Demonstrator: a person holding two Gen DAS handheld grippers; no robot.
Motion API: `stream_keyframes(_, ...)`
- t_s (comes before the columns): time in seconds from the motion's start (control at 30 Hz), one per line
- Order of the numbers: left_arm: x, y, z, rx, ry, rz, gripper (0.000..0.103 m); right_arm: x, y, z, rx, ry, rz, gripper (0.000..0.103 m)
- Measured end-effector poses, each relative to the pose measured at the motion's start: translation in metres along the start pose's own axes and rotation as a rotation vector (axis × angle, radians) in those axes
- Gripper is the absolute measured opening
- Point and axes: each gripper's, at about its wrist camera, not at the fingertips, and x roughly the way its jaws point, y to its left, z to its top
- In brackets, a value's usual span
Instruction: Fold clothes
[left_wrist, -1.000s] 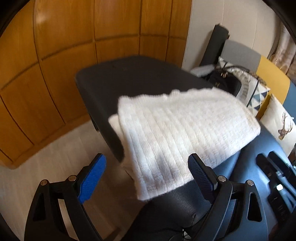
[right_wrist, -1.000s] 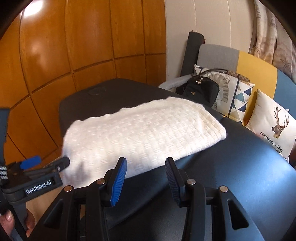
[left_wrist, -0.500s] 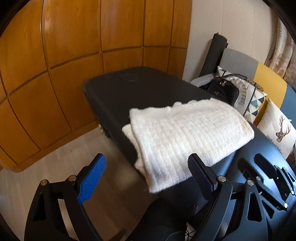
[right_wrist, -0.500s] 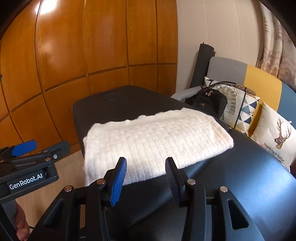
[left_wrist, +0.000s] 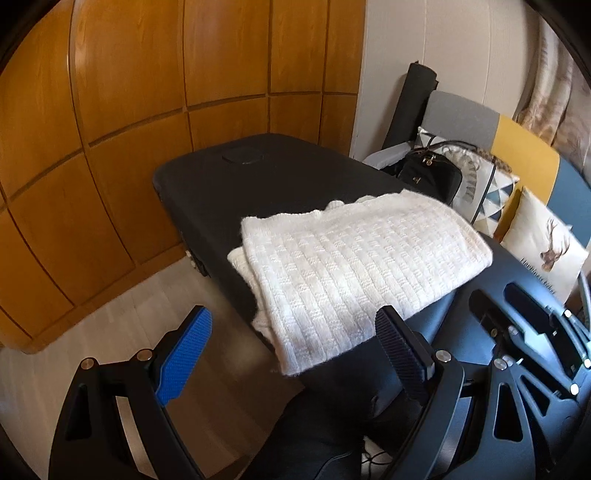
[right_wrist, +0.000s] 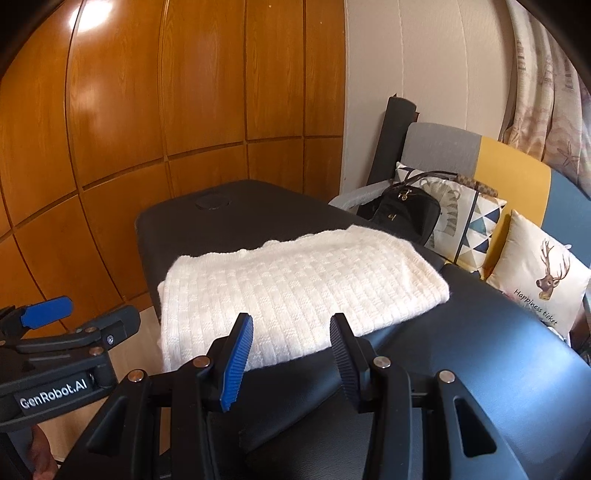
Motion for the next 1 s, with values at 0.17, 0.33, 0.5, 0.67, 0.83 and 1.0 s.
stream_keyframes(0.17,0.001,-0.013,-0.002,0.065,0.015,0.084,0.095,-0.003,-0.002,0.001,-0.005,-0.011,-0.012,0.044)
stream_keyframes(0.33,0.004,-0.012,-0.006,0.058,0.038,0.028,0.095,-0.005,-0.004,0.001,-0.010,-0.018,-0.034,0.044)
stream_keyframes(0.5,0.004,-0.006,-0.008,-0.015,0.036,-0.059,0.095,-0.006,-0.006,0.000,-0.006,-0.020,-0.040,0.044)
stream_keyframes(0.67,0.004,-0.009,-0.007,-0.004,0.016,-0.018,0.095,-0.006,-0.008,-0.001,-0.003,-0.018,-0.038,0.044)
stream_keyframes(0.83,0.005,-0.012,-0.008,0.012,0.024,-0.019,0.095,-0.006,-0.010,-0.002,0.000,-0.016,-0.037,0.044)
stream_keyframes(1.0,0.000,-0.014,-0.011,0.013,-0.013,-0.045,0.095,-0.006,-0.012,-0.003,0.006,-0.012,-0.036,0.044)
